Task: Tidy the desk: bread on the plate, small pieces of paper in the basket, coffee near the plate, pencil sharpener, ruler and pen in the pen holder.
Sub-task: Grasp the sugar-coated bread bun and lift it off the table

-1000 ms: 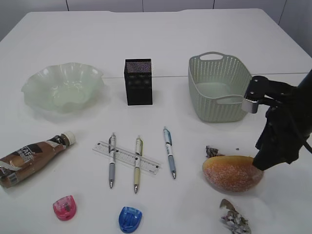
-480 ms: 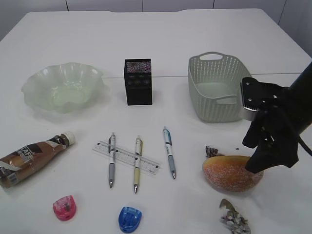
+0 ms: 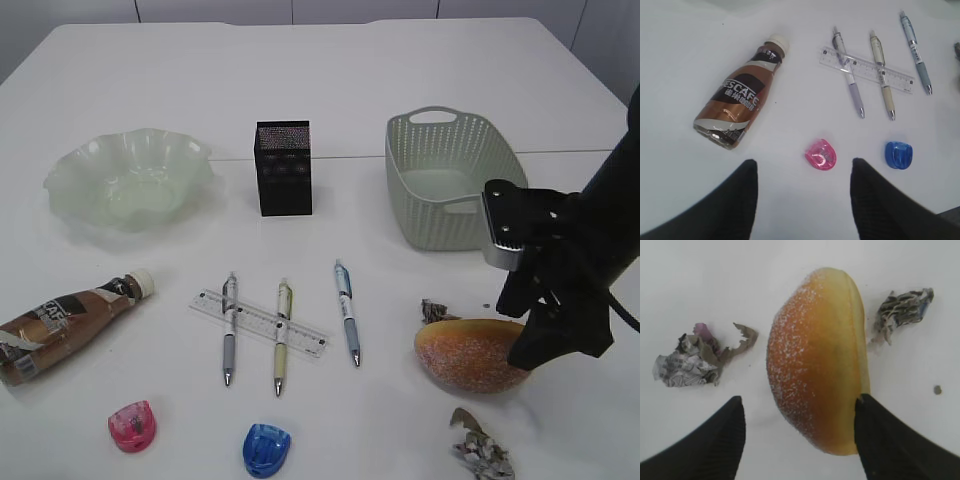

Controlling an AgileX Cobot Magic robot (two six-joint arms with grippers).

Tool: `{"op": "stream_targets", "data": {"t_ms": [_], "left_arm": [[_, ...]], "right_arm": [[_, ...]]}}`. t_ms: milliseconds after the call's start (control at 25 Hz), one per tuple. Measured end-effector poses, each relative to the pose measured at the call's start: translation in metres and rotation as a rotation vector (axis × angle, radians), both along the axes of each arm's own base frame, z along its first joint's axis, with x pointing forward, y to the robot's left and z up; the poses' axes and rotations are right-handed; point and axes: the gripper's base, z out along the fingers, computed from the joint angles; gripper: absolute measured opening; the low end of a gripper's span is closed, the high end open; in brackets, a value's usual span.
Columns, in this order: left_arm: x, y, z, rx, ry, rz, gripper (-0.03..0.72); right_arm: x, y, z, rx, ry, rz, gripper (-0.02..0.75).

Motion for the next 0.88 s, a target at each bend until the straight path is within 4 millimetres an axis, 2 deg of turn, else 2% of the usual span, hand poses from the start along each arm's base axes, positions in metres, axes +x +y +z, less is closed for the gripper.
{"op": "stream_targets", "data": {"t_ms": [280,480,720,880], "left_arm": [[0.0,0.0,0.0,0.0,0.002,-0.001,0.433],[0.0,0.0,0.0,0.0,0.002,-0.001,0.433],[0.0,0.0,0.0,0.0,0.002,-0.001,0.433],[0.0,0.0,0.0,0.0,0.0,-0.001,0.433]], "right_arm": [[0.003,-0.001,-0.016,-0.045,0.03,0.032,0.507],[0.009,-0.001,-0.019,-0.054,-0.008,0.021,0.507],[0.013,-0.002,-0.023,-0.06,-0.036,0.009,0.446],[0.014,-0.002,-0.026,-0.061,-0.036,0.005,0.437]]}}
